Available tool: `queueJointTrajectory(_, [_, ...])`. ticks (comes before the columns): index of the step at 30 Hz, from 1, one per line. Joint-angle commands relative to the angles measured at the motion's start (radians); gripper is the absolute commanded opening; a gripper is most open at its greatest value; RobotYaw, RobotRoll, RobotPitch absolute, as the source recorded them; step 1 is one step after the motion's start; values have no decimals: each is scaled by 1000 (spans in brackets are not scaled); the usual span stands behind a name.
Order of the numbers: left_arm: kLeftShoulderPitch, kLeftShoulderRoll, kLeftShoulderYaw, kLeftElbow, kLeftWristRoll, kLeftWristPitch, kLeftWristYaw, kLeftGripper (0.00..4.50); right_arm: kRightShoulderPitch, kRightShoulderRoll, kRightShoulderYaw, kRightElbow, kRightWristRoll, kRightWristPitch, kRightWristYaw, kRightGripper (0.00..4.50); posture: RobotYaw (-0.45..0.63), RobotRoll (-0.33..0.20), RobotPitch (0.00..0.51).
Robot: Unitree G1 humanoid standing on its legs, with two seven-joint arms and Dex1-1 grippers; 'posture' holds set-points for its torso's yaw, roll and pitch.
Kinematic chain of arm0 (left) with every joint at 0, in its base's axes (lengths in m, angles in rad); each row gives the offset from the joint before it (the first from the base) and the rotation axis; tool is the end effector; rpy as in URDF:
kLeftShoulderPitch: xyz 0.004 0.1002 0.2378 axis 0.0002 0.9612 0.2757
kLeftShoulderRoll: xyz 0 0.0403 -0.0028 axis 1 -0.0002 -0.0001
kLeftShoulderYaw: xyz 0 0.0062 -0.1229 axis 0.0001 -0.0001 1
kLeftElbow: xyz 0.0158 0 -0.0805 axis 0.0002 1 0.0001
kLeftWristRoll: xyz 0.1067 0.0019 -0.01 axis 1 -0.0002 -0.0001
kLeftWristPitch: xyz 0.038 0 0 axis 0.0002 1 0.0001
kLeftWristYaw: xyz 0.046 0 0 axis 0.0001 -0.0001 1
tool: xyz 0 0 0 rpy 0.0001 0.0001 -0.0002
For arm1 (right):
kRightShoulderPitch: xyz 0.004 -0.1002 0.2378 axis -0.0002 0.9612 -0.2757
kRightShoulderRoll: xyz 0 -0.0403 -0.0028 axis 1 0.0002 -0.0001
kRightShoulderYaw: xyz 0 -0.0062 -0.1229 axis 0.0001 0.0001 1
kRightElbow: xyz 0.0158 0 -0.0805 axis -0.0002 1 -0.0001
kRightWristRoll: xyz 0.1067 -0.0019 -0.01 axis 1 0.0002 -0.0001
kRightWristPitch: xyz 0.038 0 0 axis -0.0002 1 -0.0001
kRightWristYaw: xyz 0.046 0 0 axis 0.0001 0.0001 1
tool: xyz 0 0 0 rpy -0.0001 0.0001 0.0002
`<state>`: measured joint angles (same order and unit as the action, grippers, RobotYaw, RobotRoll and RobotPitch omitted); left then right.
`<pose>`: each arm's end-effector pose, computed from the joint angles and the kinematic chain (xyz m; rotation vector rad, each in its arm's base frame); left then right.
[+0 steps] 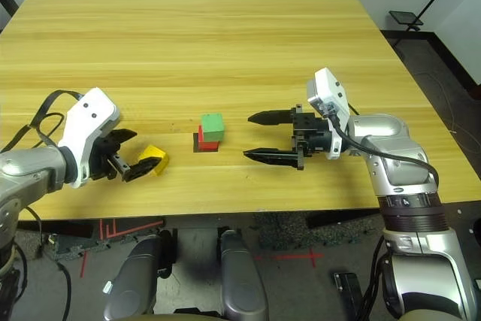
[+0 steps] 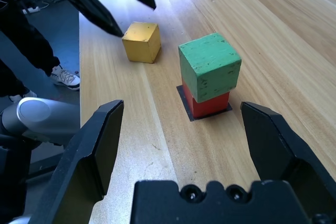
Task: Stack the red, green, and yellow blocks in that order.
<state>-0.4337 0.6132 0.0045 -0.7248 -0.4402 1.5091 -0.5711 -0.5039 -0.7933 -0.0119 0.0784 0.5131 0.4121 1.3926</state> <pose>0.2142 0.1921 0.1894 0.3074 0.5446 -0.7287 0.2882 -0.2810 0.1847 -0.2383 0.1496 1.3448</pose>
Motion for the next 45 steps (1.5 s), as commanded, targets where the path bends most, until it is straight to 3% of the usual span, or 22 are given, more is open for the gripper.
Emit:
queueJointTrajectory(1, [-11, 15, -44, 24, -7, 5, 22, 4482, 6, -3, 1, -7, -5, 2, -1, 4500, 243, 130, 237])
queueJointTrajectory(18, [-44, -49, -81, 103, -18, 22, 106, 4482, 18, -2, -8, -20, 0, 0, -18, 4500, 228, 126, 242])
queueJointTrajectory(21, [-36, -47, -76, 109, -25, 14, 100, 3858, 14, 0, -8, -15, -2, -4, -21, 4500, 228, 126, 245])
queueJointTrajectory(25, [-41, -35, -67, 103, -42, 28, 91, 2445, 9, 1, -7, -7, -4, -10, -24, 4500, 228, 126, 246])
queueJointTrajectory(27, [-40, -30, -65, 102, -52, 35, 92, 2010, 7, 2, -7, -4, -5, -13, -25, 4500, 229, 127, 245])
queueJointTrajectory(33, [-57, -9, -82, 124, -59, 2, 88, 2010, 2, 8, -6, 8, -9, -23, -30, 4500, 228, 128, 245])
queueJointTrajectory(37, [-94, 32, -102, 182, -46, -99, 53, 2010, -2, 7, -5, 14, -10, -27, -27, 4500, 235, 126, 240])
queueJointTrajectory(45, [-341, 53, -97, 477, 14, -435, -56, 2010, -19, -2, -4, 21, -9, -25, -11, 4500, 241, 121, 231])
